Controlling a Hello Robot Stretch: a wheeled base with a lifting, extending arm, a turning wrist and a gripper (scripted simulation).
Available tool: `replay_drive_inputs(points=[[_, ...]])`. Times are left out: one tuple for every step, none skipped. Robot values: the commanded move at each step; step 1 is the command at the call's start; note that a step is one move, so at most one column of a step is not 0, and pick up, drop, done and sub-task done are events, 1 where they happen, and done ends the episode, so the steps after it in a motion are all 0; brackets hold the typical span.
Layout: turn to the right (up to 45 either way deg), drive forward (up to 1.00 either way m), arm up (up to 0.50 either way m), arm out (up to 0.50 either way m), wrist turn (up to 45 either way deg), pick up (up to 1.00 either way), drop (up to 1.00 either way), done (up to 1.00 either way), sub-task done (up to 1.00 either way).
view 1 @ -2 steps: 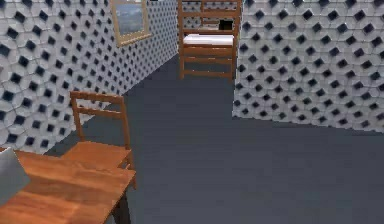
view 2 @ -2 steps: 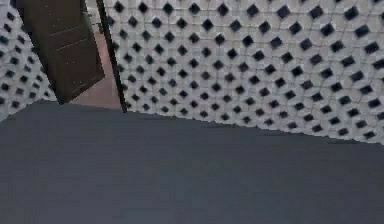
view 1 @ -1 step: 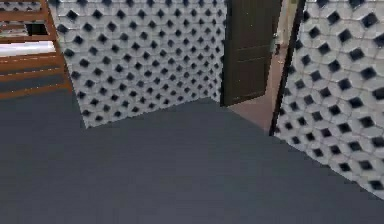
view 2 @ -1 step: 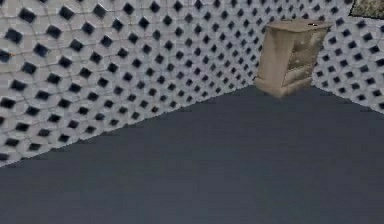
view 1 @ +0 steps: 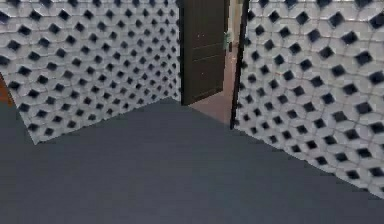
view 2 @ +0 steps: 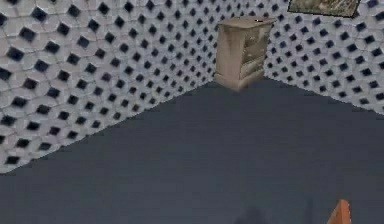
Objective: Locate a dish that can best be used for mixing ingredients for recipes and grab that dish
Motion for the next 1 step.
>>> replay_drive_inputs(points=[[0.0, 0.15, 0.00, 0.00, 0.0, 0.00, 0.00, 0.00, 0.00]])
